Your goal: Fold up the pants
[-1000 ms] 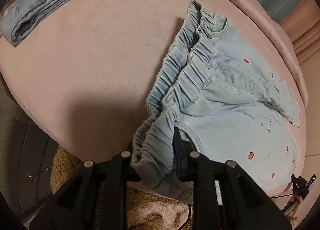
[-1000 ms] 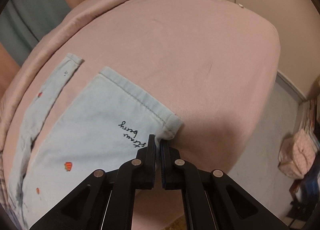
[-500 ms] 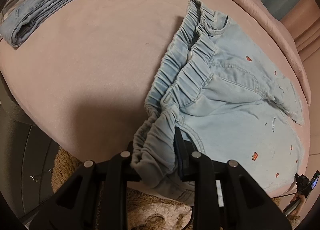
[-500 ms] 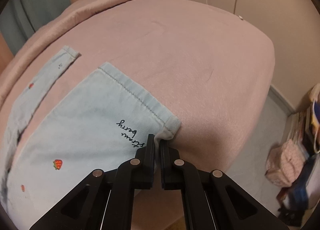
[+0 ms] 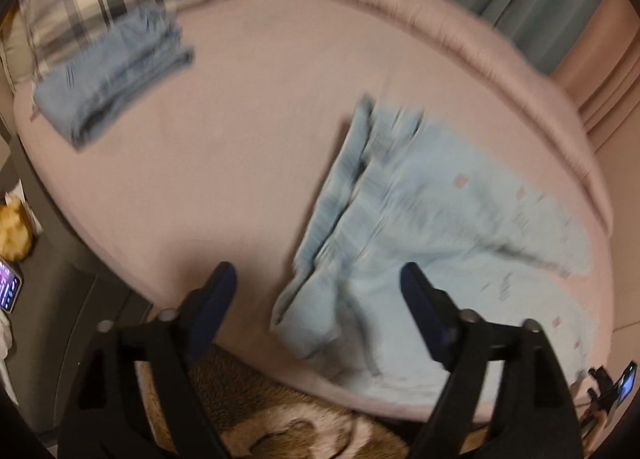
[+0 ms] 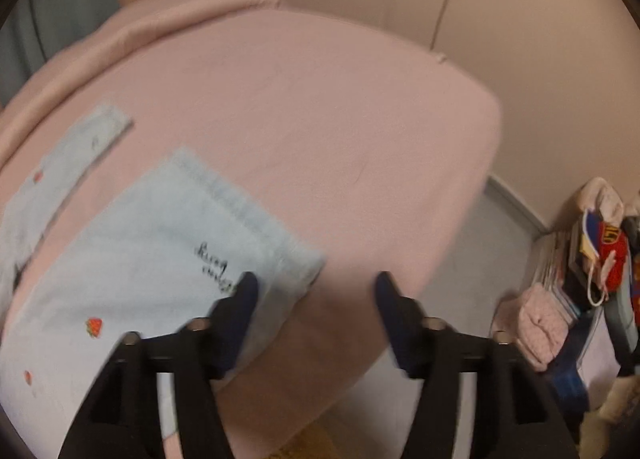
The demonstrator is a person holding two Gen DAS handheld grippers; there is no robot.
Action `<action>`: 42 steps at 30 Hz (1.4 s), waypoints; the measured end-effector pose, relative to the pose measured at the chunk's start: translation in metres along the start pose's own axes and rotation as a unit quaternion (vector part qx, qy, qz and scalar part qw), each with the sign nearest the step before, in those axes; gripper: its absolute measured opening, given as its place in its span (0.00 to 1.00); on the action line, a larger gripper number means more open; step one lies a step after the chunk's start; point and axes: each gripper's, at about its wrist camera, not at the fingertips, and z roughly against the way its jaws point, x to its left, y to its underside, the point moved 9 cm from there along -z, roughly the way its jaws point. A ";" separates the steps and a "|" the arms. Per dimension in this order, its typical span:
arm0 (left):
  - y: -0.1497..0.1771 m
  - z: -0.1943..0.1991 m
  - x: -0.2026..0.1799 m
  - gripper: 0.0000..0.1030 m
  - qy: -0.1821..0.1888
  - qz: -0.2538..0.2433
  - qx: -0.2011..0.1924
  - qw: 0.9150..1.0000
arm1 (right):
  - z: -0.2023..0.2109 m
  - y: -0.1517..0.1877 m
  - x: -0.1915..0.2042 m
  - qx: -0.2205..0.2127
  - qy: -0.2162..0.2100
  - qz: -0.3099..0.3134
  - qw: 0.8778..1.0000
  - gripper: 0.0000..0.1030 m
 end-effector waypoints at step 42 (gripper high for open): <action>0.041 -0.065 -0.142 0.83 0.102 -0.068 0.079 0.989 | -0.050 -0.046 0.392 0.125 -0.236 0.103 0.958 0.03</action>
